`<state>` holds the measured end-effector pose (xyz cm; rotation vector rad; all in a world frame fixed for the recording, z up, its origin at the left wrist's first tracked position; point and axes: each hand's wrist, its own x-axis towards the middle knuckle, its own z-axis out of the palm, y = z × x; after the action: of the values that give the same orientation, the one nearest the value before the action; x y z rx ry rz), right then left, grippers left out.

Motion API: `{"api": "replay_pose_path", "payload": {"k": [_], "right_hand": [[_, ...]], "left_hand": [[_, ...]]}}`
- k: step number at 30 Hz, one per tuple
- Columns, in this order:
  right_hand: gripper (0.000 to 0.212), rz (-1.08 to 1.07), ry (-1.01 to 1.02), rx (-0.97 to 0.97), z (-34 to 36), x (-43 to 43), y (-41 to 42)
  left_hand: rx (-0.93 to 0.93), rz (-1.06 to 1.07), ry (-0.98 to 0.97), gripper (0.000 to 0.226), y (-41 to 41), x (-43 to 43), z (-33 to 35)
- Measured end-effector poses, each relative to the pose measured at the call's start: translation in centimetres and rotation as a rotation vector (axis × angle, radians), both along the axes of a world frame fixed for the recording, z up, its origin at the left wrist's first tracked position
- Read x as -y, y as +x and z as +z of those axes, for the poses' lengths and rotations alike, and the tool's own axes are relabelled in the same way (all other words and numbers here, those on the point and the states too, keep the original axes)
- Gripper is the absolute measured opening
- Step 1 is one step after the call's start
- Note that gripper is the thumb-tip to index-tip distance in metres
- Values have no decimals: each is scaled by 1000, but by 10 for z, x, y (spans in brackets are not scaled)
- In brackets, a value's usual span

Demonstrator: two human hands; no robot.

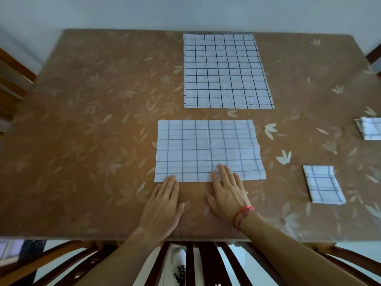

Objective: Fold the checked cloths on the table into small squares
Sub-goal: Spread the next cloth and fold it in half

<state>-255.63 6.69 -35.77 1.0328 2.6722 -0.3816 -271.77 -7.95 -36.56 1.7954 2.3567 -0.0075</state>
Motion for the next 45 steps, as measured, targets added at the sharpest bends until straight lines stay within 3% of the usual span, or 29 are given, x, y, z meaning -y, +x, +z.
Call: {"api": "replay_pose_path", "payload": {"k": [7, 15, 29, 34, 39, 45], "right_hand": [[69, 184, -15, -156, -3, 45, -46], [79, 182, -13, -37, -13, 45, -33], [75, -244, -6, 39, -11, -8, 85], [73, -298, 4, 48, -8, -16, 100], [71, -369, 74, -123, 5, -25, 87], [36, -755, -134, -352, 21, -88, 53]], "left_hand": [[-56, 120, -55, 65, -13, 12, -7], [-62, 91, -54, 64, -16, 15, -11], [-2, 108, -88, 74, -19, 15, -15], [18, 122, -93, 76, -19, 14, -14], [39, 140, -84, 76, -19, 12, -13], [27, 138, -94, 79, -22, 11, -16]]}}
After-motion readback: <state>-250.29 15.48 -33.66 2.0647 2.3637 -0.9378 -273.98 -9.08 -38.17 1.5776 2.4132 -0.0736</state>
